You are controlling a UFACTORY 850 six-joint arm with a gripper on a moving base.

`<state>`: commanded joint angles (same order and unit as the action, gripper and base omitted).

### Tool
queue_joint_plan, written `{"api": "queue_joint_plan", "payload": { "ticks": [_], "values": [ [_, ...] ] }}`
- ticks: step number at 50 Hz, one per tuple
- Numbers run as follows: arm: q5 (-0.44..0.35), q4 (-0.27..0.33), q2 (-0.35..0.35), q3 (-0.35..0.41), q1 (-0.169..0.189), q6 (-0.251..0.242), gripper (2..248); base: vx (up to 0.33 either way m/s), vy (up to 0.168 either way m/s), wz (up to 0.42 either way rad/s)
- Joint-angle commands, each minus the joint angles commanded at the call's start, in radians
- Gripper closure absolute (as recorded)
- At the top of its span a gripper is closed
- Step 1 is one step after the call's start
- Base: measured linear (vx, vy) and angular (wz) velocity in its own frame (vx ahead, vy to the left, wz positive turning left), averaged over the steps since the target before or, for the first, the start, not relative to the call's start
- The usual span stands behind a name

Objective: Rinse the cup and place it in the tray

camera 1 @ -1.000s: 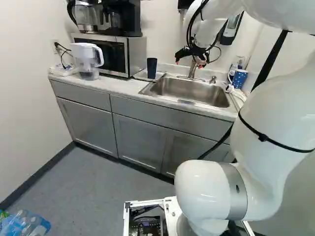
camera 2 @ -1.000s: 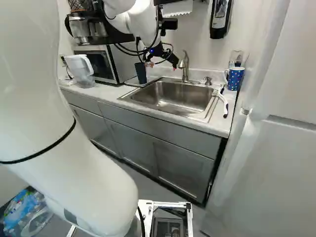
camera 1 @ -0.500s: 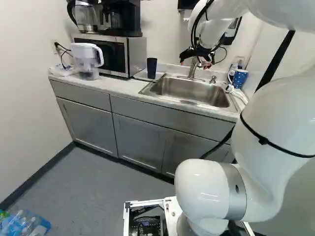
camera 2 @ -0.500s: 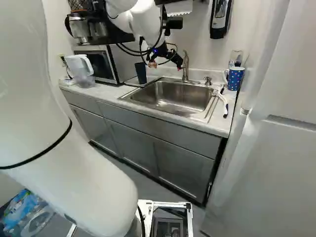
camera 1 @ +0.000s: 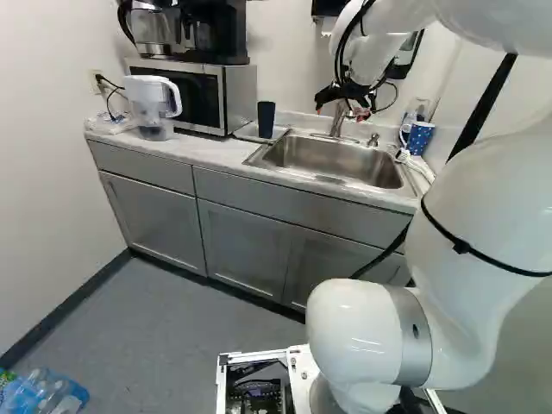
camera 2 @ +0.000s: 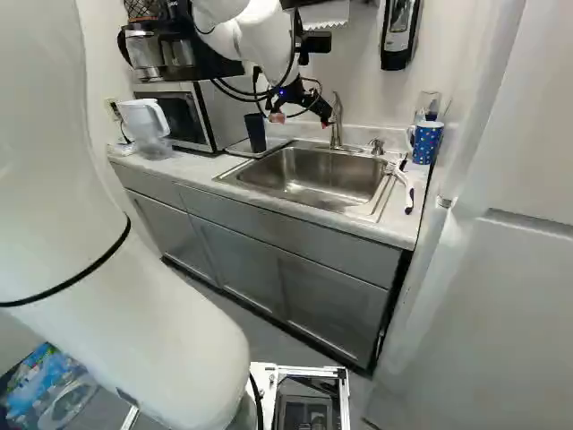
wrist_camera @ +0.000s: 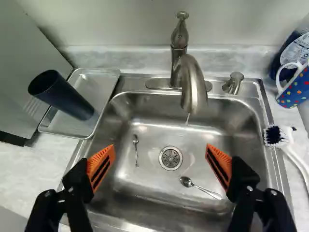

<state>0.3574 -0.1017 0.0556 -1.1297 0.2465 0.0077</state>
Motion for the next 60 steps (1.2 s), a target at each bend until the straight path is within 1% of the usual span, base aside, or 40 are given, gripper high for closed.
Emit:
{"api": "queue_joint_plan", "payload": {
  "ticks": [5, 11, 39, 47, 60],
  "values": [
    [0.000, 0.000, 0.000, -0.005, 0.000, 0.000, 3, 0.000, 0.000, 0.000],
    [0.000, 0.000, -0.014, -0.030, -0.004, 0.000, 3, 0.000, 0.000, 0.000],
    [-0.002, 0.000, -0.122, -0.202, -0.023, 0.000, 3, 0.000, 0.000, 0.000],
    [-0.033, -0.014, -0.143, -0.242, -0.026, 0.000, 3, 0.000, 0.000, 0.000],
    [-0.107, -0.050, -0.148, -0.275, -0.024, 0.000, 3, 0.000, 0.000, 0.000]
  ]
}}
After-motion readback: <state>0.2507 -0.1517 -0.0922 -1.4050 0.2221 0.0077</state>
